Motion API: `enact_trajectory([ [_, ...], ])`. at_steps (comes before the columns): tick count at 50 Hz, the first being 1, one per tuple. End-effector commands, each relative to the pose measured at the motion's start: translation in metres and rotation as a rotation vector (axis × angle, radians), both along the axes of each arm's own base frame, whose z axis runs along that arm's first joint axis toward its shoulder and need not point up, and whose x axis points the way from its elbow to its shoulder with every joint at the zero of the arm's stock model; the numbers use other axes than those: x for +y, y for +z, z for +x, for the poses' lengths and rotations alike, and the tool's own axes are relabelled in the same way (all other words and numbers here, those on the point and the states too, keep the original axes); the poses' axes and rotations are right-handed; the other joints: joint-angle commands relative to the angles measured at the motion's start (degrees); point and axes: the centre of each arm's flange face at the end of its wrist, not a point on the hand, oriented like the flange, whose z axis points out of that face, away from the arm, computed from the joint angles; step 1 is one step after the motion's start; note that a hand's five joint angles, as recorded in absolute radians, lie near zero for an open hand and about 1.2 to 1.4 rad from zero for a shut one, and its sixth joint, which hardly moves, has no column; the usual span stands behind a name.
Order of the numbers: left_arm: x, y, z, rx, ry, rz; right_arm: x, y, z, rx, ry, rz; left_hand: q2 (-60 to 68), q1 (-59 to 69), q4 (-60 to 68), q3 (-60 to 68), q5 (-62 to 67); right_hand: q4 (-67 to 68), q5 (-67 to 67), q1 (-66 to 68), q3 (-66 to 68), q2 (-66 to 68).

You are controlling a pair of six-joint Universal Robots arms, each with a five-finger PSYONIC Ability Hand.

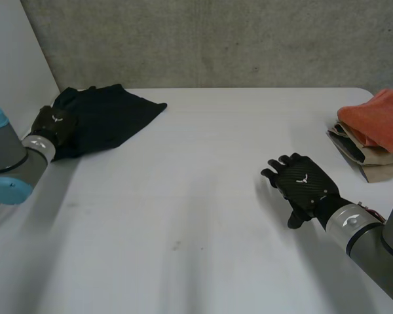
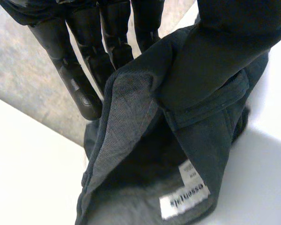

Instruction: Fold the laundry.

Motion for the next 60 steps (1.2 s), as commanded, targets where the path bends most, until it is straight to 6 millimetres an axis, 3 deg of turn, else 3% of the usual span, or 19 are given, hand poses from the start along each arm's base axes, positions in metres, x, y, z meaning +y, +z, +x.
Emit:
enact_trajectory([
  [1, 0.037, 0.045, -0.04, 0.17, -0.046, 0.002, -0.008, 0.003, -0.005, 0.011, -0.056, -0.02, 11.6, 17.9, 11.6, 11.7, 12.6, -3.7, -3.7, -1.9, -2.4, -3.0],
  [4, 0.059, 0.064, -0.062, 0.257, -0.1, 0.014, -0.018, 0.006, -0.014, 0.021, -0.128, -0.035, 11.6, 17.9, 11.6, 11.7, 12.6, -3.7, -3.7, -1.9, -2.4, -3.0],
  [8, 0.111, 0.085, -0.102, 0.38, -0.207, 0.091, -0.029, 0.009, -0.025, 0.023, -0.206, -0.047, 11.6, 17.9, 11.6, 11.7, 12.6, -3.7, -3.7, -1.9, -2.4, -3.0],
  [9, 0.134, 0.091, -0.118, 0.413, -0.256, 0.127, -0.03, 0.01, -0.026, 0.023, -0.217, -0.049, 11.6, 17.9, 11.6, 11.7, 12.6, -3.7, -3.7, -1.9, -2.4, -3.0],
  [12, 0.167, 0.096, -0.141, 0.452, -0.33, 0.181, -0.035, 0.012, -0.031, 0.02, -0.25, -0.058, 11.6, 17.9, 11.6, 11.7, 12.6, -3.7, -3.7, -1.9, -2.4, -3.0],
  [13, 0.189, 0.096, -0.158, 0.469, -0.383, 0.218, -0.036, 0.013, -0.033, 0.021, -0.258, -0.058, 11.6, 17.9, 11.6, 11.7, 12.6, -3.7, -3.7, -1.9, -2.4, -3.0],
  [17, 0.238, 0.087, -0.196, 0.486, -0.504, 0.301, -0.039, 0.016, -0.037, 0.021, -0.278, -0.067, 11.6, 17.9, 11.6, 11.7, 12.6, -3.7, -3.7, -1.9, -2.4, -3.0],
  [23, 0.277, 0.06, -0.239, 0.516, -0.6, 0.407, -0.04, 0.02, -0.038, 0.016, -0.283, -0.081, 11.6, 17.9, 11.6, 11.7, 12.6, -3.7, -3.7, -1.9, -2.4, -3.0],
  [24, 0.279, 0.059, -0.243, 0.53, -0.604, 0.414, -0.04, 0.02, -0.038, 0.016, -0.283, -0.081, 8.8, 15.1, 8.8, 8.9, 9.8, -3.7, -3.7, -1.9, -2.4, -3.0],
  [25, 0.282, 0.058, -0.251, 0.559, -0.61, 0.429, -0.04, 0.02, -0.039, 0.016, -0.283, -0.079, -17.2, -10.9, -17.2, -17.1, -16.2, -3.7, -3.7, -1.9, -2.4, -3.0],
  [28, 0.283, 0.059, -0.255, 0.591, -0.615, 0.442, -0.039, 0.02, -0.039, 0.015, -0.283, -0.079, -57.7, -51.5, -57.7, -57.6, -56.7, -3.7, -3.7, -1.9, -2.4, -3.0],
  [35, 0.279, 0.072, -0.248, 0.615, -0.607, 0.408, -0.038, 0.026, -0.038, 0.009, -0.278, -0.084, -58.4, -52.1, -58.4, -58.3, -57.4, -3.7, -3.7, -1.9, -2.4, -3.0],
  [39, 0.248, 0.086, -0.219, 0.604, -0.525, 0.338, -0.033, 0.037, -0.039, -0.002, -0.278, -0.076, -58.4, -52.1, -58.4, -58.3, -57.4, -3.7, -3.7, -1.9, -2.4, -3.0],
  [40, 0.228, 0.094, -0.201, 0.593, -0.473, 0.292, -0.031, 0.039, -0.039, -0.007, -0.278, -0.064, -58.3, -52.1, -58.4, -58.2, -57.4, -3.7, -3.7, -1.9, -2.4, -3.0],
  [46, 0.172, 0.105, -0.147, 0.497, -0.319, 0.163, -0.006, 0.05, -0.033, -0.019, -0.204, 0.136, -57.7, -51.4, -57.7, -57.6, -56.7, -3.7, -3.7, -1.9, -2.4, -3.0],
  [47, 0.159, 0.104, -0.134, 0.458, -0.28, 0.141, -0.001, 0.049, -0.031, -0.019, -0.191, 0.176, -57.6, -51.4, -57.7, -57.6, -56.7, -3.7, -3.7, -1.9, -2.4, -3.0],
  [51, 0.137, 0.091, -0.106, 0.344, -0.213, 0.146, 0.018, 0.049, -0.023, -0.046, -0.144, 0.321, -57.5, -51.2, -57.5, -57.4, -56.5, -3.7, -3.7, -1.9, -2.4, -3.0],
  [57, 0.13, 0.06, -0.087, 0.192, -0.194, 0.252, 0.026, 0.041, -0.008, -0.133, -0.111, 0.367, -57.1, -50.9, -57.2, -57.1, -56.2, -3.7, -3.7, -1.9, -2.4, -3.0],
  [60, 0.128, 0.046, -0.081, 0.135, -0.183, 0.297, 0.028, 0.026, 0.003, -0.132, -0.079, 0.36, -56.8, -50.6, -56.8, -56.7, -55.8, -3.7, -3.7, -1.9, -2.4, -3.0],
])
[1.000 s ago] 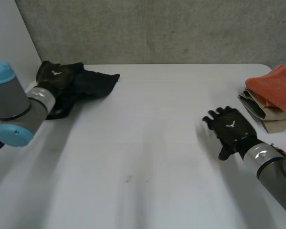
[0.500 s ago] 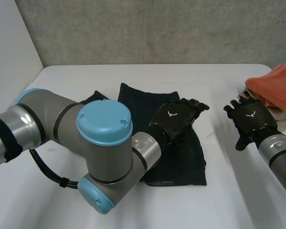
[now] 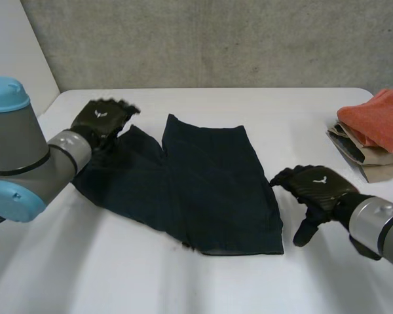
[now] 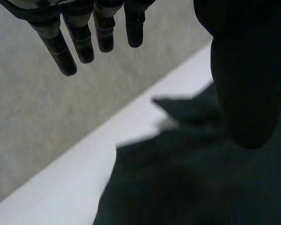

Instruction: Fold the laundry.

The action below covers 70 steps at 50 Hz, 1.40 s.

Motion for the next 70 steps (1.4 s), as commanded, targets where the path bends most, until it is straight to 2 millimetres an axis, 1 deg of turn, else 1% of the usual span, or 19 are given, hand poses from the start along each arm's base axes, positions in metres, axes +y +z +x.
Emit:
enact_trajectory([
  [1, -0.006, -0.041, 0.017, -0.175, -0.017, 0.11, 0.006, -0.026, 0.024, -0.056, 0.054, 0.007, 0.7, 1.4, 0.8, 0.4, -0.3, -3.3, -3.3, -1.5, -2.0, -2.5],
  [8, -0.007, -0.061, 0.019, -0.21, -0.021, 0.152, 0.002, -0.049, 0.036, -0.035, 0.074, -0.006, 5.9, 6.6, 6.0, 5.6, 4.9, 2.4, 2.5, 4.3, 3.7, 3.2],
  [14, -0.006, -0.066, 0.018, -0.213, -0.023, 0.164, 0.002, -0.062, 0.044, 0.0, 0.077, 0.006, 32.1, 32.8, 32.2, 31.8, 31.1, 5.3, 5.3, 7.1, 6.5, 6.0],
  [17, -0.002, -0.067, 0.015, -0.21, -0.031, 0.172, -0.001, -0.066, 0.045, 0.021, 0.071, -0.009, 54.6, 55.3, 54.7, 54.3, 53.6, 22.4, 22.4, 24.2, 23.7, 23.1],
  [18, 0.0, -0.068, 0.014, -0.211, -0.036, 0.174, -0.003, -0.066, 0.045, 0.027, 0.069, -0.026, 59.9, 60.5, 60.0, 59.5, 58.9, 41.6, 41.6, 43.4, 42.9, 42.4],
  [20, 0.004, -0.067, 0.013, -0.211, -0.038, 0.178, -0.006, -0.065, 0.043, 0.027, 0.06, -0.043, 68.3, 68.9, 68.3, 67.9, 67.3, 61.8, 61.9, 63.7, 63.1, 62.6],
  [23, 0.01, -0.064, 0.01, -0.211, -0.048, 0.179, -0.011, -0.063, 0.042, 0.025, 0.043, -0.071, 68.3, 69.0, 68.4, 68.0, 67.3, 66.3, 66.3, 68.1, 67.6, 67.0],
  [25, 0.024, -0.041, 0.005, -0.2, -0.067, 0.134, -0.016, -0.051, 0.04, 0.022, 0.022, -0.119, 68.3, 69.0, 68.4, 68.0, 67.3, 66.3, 66.3, 68.1, 67.6, 67.0],
  [31, 0.058, 0.004, 0.0, -0.143, -0.092, 0.051, -0.032, 0.018, 0.034, -0.037, -0.029, -0.324, 68.3, 69.0, 68.4, 68.0, 67.3, 66.3, 66.3, 68.1, 67.6, 67.0],
  [39, 0.115, 0.085, 0.004, 0.186, -0.095, -0.021, -0.067, 0.078, 0.009, -0.049, -0.108, -0.455, 68.3, 69.0, 68.4, 68.0, 67.3, 66.3, 66.3, 68.1, 67.6, 67.0],
  [42, 0.124, 0.094, 0.006, 0.269, -0.097, -0.004, -0.074, 0.099, 0.013, -0.067, -0.089, -0.495, 68.3, 69.0, 68.4, 68.0, 67.3, 66.3, 66.3, 68.1, 67.6, 67.0],
  [46, 0.132, 0.087, 0.004, 0.342, -0.099, 0.073, -0.096, 0.1, 0.02, -0.072, -0.08, -0.507, 68.3, 69.0, 68.4, 68.0, 67.3, 66.3, 66.3, 68.1, 67.6, 67.0],
  [52, 0.134, 0.04, -0.021, 0.309, -0.136, 0.246, -0.131, 0.079, 0.033, -0.07, -0.077, -0.494, 68.3, 69.0, 68.4, 68.0, 67.3, 66.3, 66.3, 68.1, 67.6, 67.0],
  [59, 0.106, -0.014, -0.047, 0.244, -0.067, 0.342, -0.162, 0.033, 0.068, -0.056, -0.031, -0.516, 67.3, 68.0, 67.4, 67.0, 66.4, 66.3, 66.3, 68.1, 67.6, 67.0],
  [61, 0.1, -0.021, -0.052, 0.241, -0.052, 0.343, -0.173, 0.012, 0.073, -0.033, -0.045, -0.533, 56.6, 57.3, 56.7, 56.3, 55.6, 66.3, 66.3, 68.1, 67.6, 67.0],
  [62, 0.094, -0.027, -0.056, 0.242, -0.041, 0.341, -0.176, 0.007, 0.075, -0.028, -0.049, -0.547, 33.9, 34.6, 34.0, 33.6, 32.9, 66.3, 66.3, 68.1, 67.6, 67.0],
  [63, 0.09, -0.029, -0.058, 0.243, -0.04, 0.338, -0.179, 0.002, 0.078, -0.023, -0.053, -0.562, 20.9, 21.5, 21.0, 20.5, 19.9, 66.3, 66.3, 68.1, 67.6, 67.0],
  [66, 0.078, -0.03, -0.062, 0.258, -0.037, 0.31, -0.184, -0.013, 0.084, -0.013, -0.074, -0.612, 5.1, 5.8, 5.2, 4.8, 4.1, -3.7, -3.7, -1.9, -2.4, -3.0],
  [70, 0.072, -0.021, -0.061, 0.288, -0.037, 0.259, -0.178, -0.002, 0.088, -0.015, -0.103, -0.645, 1.6, 2.2, 1.7, 1.2, 0.6, -3.7, -3.7, -1.9, -2.4, -3.0],
])
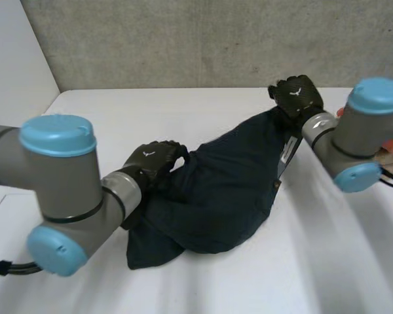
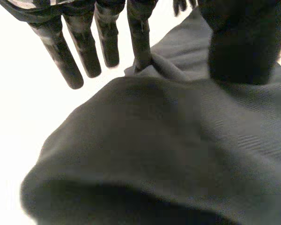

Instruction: Fold the laundry.

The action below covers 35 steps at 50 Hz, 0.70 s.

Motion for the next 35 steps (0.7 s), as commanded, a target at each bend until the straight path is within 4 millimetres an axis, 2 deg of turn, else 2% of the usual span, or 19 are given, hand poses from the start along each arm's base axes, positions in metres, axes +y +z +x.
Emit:
enact_trajectory([
  [1, -0.026, 0.008, -0.007, 0.047, 0.04, -0.092, -0.001, -0.007, 0.013, 0.001, -0.07, -0.102, -22.3, -20.0, -23.4, -23.8, -23.8, -51.3, -48.8, -39.1, -50.3, -50.8],
  [2, -0.027, 0.015, -0.004, 0.055, 0.049, -0.109, 0.006, 0.009, 0.009, -0.006, -0.087, -0.115, -22.5, -20.2, -23.6, -23.9, -23.9, -51.3, -48.8, -39.1, -50.3, -50.8],
  [4, -0.026, 0.03, 0.006, 0.069, 0.069, -0.137, 0.017, 0.026, 0.005, -0.012, -0.097, -0.127, -22.8, -20.5, -23.9, -24.3, -24.3, -51.3, -48.8, -39.1, -50.3, -50.8],
  [5, -0.026, 0.033, 0.01, 0.07, 0.076, -0.142, 0.029, 0.04, 0.0, -0.019, -0.099, -0.131, -23.0, -20.7, -24.1, -24.4, -24.4, -51.3, -48.8, -39.1, -50.3, -50.8],
  [8, -0.026, 0.044, 0.03, 0.069, 0.118, -0.164, 0.051, 0.056, -0.007, -0.016, -0.096, -0.122, -22.8, -20.5, -23.9, -24.3, -24.3, -51.3, -48.8, -39.1, -50.3, -50.8],
  [9, -0.025, 0.047, 0.035, 0.071, 0.127, -0.17, 0.064, 0.06, -0.011, -0.006, -0.093, -0.093, -22.8, -20.5, -23.9, -24.3, -24.3, -51.3, -48.8, -39.1, -50.3, -50.8],
  [10, -0.024, 0.051, 0.039, 0.073, 0.138, -0.176, 0.071, 0.059, -0.014, 0.003, -0.092, -0.068, -22.8, -20.5, -23.9, -24.3, -24.3, -51.3, -48.8, -39.1, -50.3, -50.8],
  [12, -0.019, 0.054, 0.05, 0.071, 0.161, -0.177, 0.09, 0.055, -0.021, 0.026, -0.087, 0.025, -23.0, -20.7, -24.1, -24.4, -24.4, -51.2, -48.8, -39.0, -50.3, -50.8],
  [15, -0.016, 0.052, 0.066, 0.061, 0.199, -0.166, 0.108, 0.047, -0.027, 0.027, -0.084, 0.16, -24.0, -21.7, -25.1, -25.4, -25.4, -47.2, -44.7, -35.0, -46.2, -46.7],
  [16, -0.016, 0.051, 0.07, 0.058, 0.211, -0.162, 0.119, 0.039, -0.03, 0.011, -0.085, 0.27, -24.0, -21.7, -25.1, -25.4, -25.4, -46.3, -43.9, -34.1, -45.4, -45.8],
  [19, -0.022, 0.046, 0.09, 0.045, 0.276, -0.146, 0.137, 0.025, -0.033, -0.031, -0.073, 0.446, -23.5, -21.2, -24.6, -24.9, -24.9, -44.8, -42.3, -32.6, -43.8, -44.3],
  [20, -0.024, 0.044, 0.095, 0.04, 0.293, -0.138, 0.149, 0.013, -0.034, -0.045, -0.058, 0.554, -23.2, -20.9, -24.2, -24.6, -24.6, -44.3, -41.8, -32.1, -43.3, -43.8],
  [24, -0.031, 0.031, 0.112, 0.021, 0.339, -0.087, 0.174, -0.012, -0.033, -0.101, 0.007, 0.719, -22.5, -20.2, -23.6, -23.9, -23.9, -41.1, -38.6, -28.9, -40.2, -40.6],
  [29, -0.027, 0.008, 0.115, 0.01, 0.291, 0.024, 0.192, -0.029, -0.025, -0.178, 0.05, 0.751, -19.3, -17.0, -20.4, -20.7, -20.7, -35.2, -32.8, -23.0, -34.3, -34.7],
  [31, -0.026, -0.007, 0.114, 0.007, 0.26, 0.103, 0.198, -0.032, -0.019, -0.209, 0.071, 0.75, -14.1, -11.8, -15.2, -15.5, -15.5, -33.5, -31.1, -21.4, -32.6, -33.1],
  [35, -0.016, -0.027, 0.105, 0.003, 0.185, 0.225, 0.213, -0.04, -0.003, -0.244, 0.123, 0.754, -11.9, -9.6, -13.0, -13.3, -13.3, -31.3, -28.9, -19.2, -30.4, -30.9],
])
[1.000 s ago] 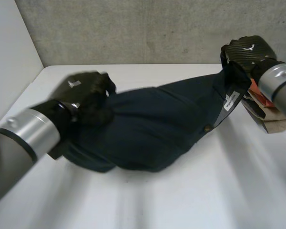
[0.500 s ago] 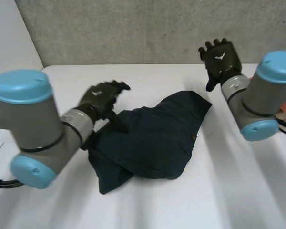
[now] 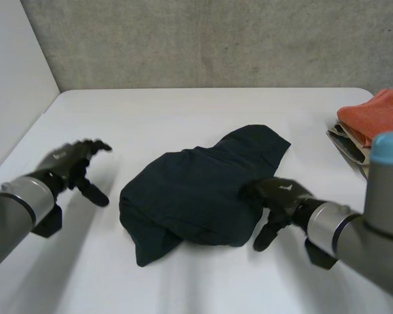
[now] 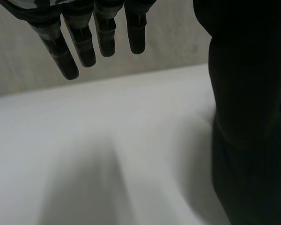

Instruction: Fold the laundry.

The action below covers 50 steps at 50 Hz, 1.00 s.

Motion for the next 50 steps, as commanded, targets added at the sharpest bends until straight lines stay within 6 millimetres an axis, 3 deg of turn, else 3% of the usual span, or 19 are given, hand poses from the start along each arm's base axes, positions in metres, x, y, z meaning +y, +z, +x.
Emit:
enact_trajectory([
  [1, 0.014, -0.043, -0.012, 0.028, -0.135, 0.244, 0.029, -0.023, 0.03, -0.117, 0.059, 0.003, 9.7, 9.1, 9.9, 9.7, 9.9, 10.9, 11.0, 13.7, 10.7, 11.2],
  [9, 0.025, -0.051, -0.03, 0.032, -0.212, 0.283, 0.025, -0.036, 0.044, -0.111, 0.021, -0.068, 16.9, 16.3, 17.1, 16.9, 17.1, 10.9, 11.0, 13.7, 10.7, 11.2],
  [18, 0.016, -0.056, -0.04, 0.029, -0.229, 0.245, 0.027, -0.053, 0.063, -0.112, 0.045, -0.107, 54.6, 53.9, 54.8, 54.5, 54.7, 11.6, 11.7, 14.4, 11.4, 11.8],
  [21, 0.013, -0.055, -0.04, 0.032, -0.223, 0.237, 0.022, -0.06, 0.066, -0.08, 0.01, -0.129, 61.0, 60.4, 61.2, 61.0, 61.2, 22.0, 22.1, 24.8, 21.8, 22.2],
  [23, 0.013, -0.054, -0.041, 0.044, -0.219, 0.238, 0.02, -0.063, 0.067, -0.066, -0.008, -0.144, 61.2, 60.6, 61.4, 61.1, 61.3, 31.7, 31.8, 34.5, 31.5, 32.0],
  [24, 0.013, -0.053, -0.041, 0.049, -0.217, 0.241, 0.017, -0.066, 0.068, -0.046, -0.021, -0.158, 61.4, 60.7, 61.5, 61.3, 61.5, 46.1, 46.2, 48.9, 45.9, 46.4],
  [26, 0.013, -0.053, -0.042, 0.058, -0.214, 0.24, 0.016, -0.065, 0.068, -0.029, -0.031, -0.179, 61.4, 60.7, 61.5, 61.3, 61.5, 61.0, 61.0, 63.7, 60.7, 61.2],
  [31, 0.014, -0.047, -0.041, 0.058, -0.216, 0.225, 0.009, -0.048, 0.065, -0.013, -0.03, -0.252, 60.7, 60.1, 60.9, 60.6, 60.8, 61.0, 61.1, 63.8, 60.8, 61.2],
  [33, 0.015, -0.044, -0.04, 0.054, -0.218, 0.217, 0.011, -0.022, 0.063, -0.035, -0.008, -0.319, 59.7, 59.0, 59.9, 59.6, 59.8, 61.0, 61.1, 63.8, 60.8, 61.2],
  [36, 0.02, -0.043, -0.04, 0.053, -0.226, 0.217, 0.001, 0.01, 0.051, -0.036, 0.008, -0.417, 50.0, 49.3, 50.1, 49.9, 50.1, 61.0, 61.1, 63.8, 60.8, 61.2],
  [39, 0.024, -0.046, -0.04, 0.052, -0.23, 0.228, -0.015, 0.022, 0.031, 0.037, 0.018, -0.472, 27.9, 27.3, 28.1, 27.9, 28.1, 61.0, 61.1, 63.8, 60.8, 61.2],
  [43, 0.027, -0.05, -0.043, 0.048, -0.241, 0.235, -0.019, 0.02, 0.016, 0.146, 0.061, -0.456, 23.3, 22.7, 23.5, 23.3, 23.5, 61.0, 61.1, 63.8, 60.8, 61.2],
  [50, 0.026, -0.054, -0.045, 0.045, -0.247, 0.24, -0.013, 0.016, 0.008, 0.206, 0.082, -0.394, 25.7, 25.1, 25.9, 25.6, 25.8, 61.0, 61.1, 63.8, 60.8, 61.2],
])
